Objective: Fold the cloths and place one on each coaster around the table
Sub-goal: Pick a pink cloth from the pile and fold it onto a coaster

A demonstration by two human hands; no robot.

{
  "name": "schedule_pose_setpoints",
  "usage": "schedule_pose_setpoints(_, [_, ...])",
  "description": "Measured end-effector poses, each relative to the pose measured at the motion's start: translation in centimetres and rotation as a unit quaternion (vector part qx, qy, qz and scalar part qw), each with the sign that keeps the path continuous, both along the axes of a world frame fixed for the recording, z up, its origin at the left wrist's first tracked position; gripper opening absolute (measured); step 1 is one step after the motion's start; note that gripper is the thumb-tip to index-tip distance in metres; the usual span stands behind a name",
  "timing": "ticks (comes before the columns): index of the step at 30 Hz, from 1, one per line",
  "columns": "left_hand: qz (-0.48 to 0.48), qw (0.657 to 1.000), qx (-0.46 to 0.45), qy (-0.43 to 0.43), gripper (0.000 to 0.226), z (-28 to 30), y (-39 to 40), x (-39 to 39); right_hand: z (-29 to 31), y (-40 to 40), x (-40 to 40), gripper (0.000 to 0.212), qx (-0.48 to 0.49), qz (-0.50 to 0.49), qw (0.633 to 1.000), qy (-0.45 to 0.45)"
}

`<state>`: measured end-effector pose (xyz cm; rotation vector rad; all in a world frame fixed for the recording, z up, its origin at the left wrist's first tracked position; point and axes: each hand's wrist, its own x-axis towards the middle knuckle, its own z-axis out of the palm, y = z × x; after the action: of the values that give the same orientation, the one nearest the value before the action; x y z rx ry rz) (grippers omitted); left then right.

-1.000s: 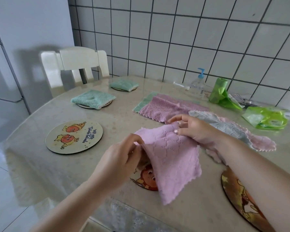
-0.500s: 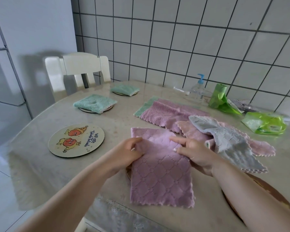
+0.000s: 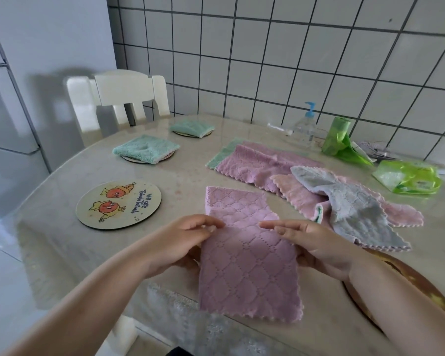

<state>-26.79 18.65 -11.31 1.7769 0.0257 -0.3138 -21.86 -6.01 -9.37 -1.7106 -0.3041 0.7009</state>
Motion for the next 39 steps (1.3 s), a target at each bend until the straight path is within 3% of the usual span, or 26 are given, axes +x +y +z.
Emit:
schedule_pose_setpoints(3, [0.008, 0.998, 0.019, -0.052, 0.024, -0.7, -0.1, -0.8, 0.0, -1.0, -0.9, 0.036, -0.016, 0.044, 0.997, 0.062])
schedule_pose_setpoints(7, [-0.055, 0.974, 0.172, -0.134, 0.035, -1.1, 0.9, -2.8, -0.5, -2.5, -2.5, 0.032, -0.050, 0.075, 0.991, 0.095])
schedule_pose_setpoints(10, [-0.073, 0.885, 0.372, -0.269, 0.046, -1.9, 2.1, -3.5, -0.6, -3.0, -3.6, 0.027, -0.070, 0.063, 0.995, 0.031])
schedule_pose_setpoints(12, [-0.063, 0.829, 0.425, -0.357, 0.045, -2.5, 2.5, -3.5, -1.0, -3.2, -4.1, 0.036, -0.130, 0.062, 0.986, -0.079])
schedule_pose_setpoints(14, [-0.077, 0.797, 0.445, -0.400, 0.038, -2.8, 2.7, -3.4, -1.5, -3.2, -4.5, 0.041, -0.207, 0.078, 0.947, -0.235])
schedule_pose_setpoints(17, [-0.112, 0.742, 0.474, -0.460, 0.037, -3.4, 2.7, -2.9, -2.9, -3.3, -4.5, 0.039, -0.283, 0.076, 0.829, -0.477])
schedule_pose_setpoints(20, [-0.140, 0.718, 0.470, -0.494, 0.035, -3.7, 2.6, -2.3, -4.1, -3.4, -4.3, 0.027, -0.302, 0.066, 0.721, -0.620])
schedule_pose_setpoints(22, [-0.157, 0.721, 0.452, -0.501, 0.037, -3.8, 2.6, -2.0, -4.7, -3.3, -4.2, 0.030, -0.290, 0.092, 0.711, -0.634])
schedule_pose_setpoints(25, [-0.180, 0.754, 0.409, -0.482, 0.033, -3.9, 2.6, -2.1, -4.5, -3.1, -4.2, 0.027, -0.244, 0.120, 0.775, -0.570])
schedule_pose_setpoints(30, [-0.137, 0.819, 0.313, -0.461, 0.025, -3.3, 2.4, -3.5, -2.7, -2.9, -6.4, 0.012, -0.122, 0.053, 0.877, -0.461])
schedule_pose_setpoints(33, [-0.089, 0.845, 0.266, -0.456, 0.025, -3.7, 2.4, -3.4, -2.4, -2.1, -6.7, 0.016, -0.091, 0.022, 0.888, -0.450])
schedule_pose_setpoints(37, [0.006, 0.885, 0.219, -0.411, 0.026, -3.8, 1.5, -2.1, -3.3, -1.2, -4.1, 0.027, -0.147, -0.104, 0.894, -0.409])
schedule_pose_setpoints(39, [0.037, 0.901, 0.184, -0.390, 0.027, -3.5, 1.0, -1.0, -3.5, -0.7, -2.3, 0.019, -0.150, -0.140, 0.903, -0.377])
